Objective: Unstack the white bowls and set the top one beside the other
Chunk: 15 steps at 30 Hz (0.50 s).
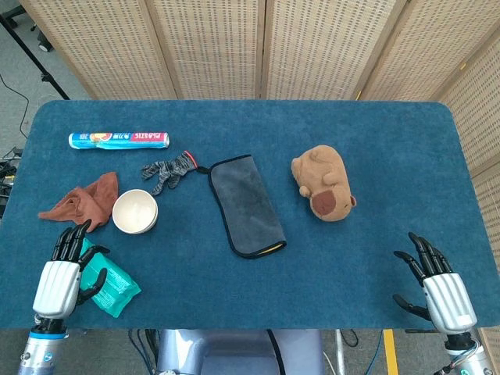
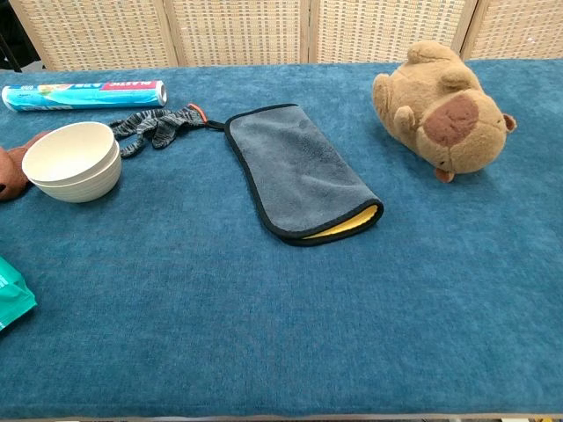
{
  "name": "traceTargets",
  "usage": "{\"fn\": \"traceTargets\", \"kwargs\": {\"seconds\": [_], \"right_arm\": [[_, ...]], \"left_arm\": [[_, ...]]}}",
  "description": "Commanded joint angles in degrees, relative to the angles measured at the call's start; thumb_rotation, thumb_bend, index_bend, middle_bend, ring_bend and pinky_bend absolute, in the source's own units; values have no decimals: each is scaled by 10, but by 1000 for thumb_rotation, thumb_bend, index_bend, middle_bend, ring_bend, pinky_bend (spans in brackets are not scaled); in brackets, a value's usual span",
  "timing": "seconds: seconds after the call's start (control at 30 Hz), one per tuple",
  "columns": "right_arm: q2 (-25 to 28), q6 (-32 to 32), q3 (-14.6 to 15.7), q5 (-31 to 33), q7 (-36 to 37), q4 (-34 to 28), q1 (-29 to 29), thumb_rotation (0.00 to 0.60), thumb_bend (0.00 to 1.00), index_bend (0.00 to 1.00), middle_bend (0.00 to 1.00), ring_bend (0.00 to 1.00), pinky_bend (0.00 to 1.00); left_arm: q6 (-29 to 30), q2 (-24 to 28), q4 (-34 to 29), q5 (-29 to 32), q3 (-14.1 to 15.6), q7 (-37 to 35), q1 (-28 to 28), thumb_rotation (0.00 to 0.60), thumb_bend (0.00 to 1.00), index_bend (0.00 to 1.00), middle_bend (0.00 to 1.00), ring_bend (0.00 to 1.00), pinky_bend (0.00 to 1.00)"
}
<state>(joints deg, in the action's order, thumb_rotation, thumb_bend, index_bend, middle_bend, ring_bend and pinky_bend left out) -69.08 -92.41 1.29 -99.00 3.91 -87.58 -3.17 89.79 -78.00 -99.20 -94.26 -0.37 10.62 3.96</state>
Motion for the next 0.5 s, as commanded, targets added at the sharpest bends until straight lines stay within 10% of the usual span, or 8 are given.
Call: {"fn": "traceTargets", "kwargs": {"seconds": [0.03,0.5], "right_arm": [[0,-1,1,-2,0,-1,0,600,156,217,0,0,152],[1,1,0,1,0,-2,1,600,156,217,0,0,152]], "left_arm": [[2,1,-2,-1,0,0,-1,600,392,402,0,0,54],[3,3,-3,-2,-2,-6,0,600,392,402,0,0,54]]}}
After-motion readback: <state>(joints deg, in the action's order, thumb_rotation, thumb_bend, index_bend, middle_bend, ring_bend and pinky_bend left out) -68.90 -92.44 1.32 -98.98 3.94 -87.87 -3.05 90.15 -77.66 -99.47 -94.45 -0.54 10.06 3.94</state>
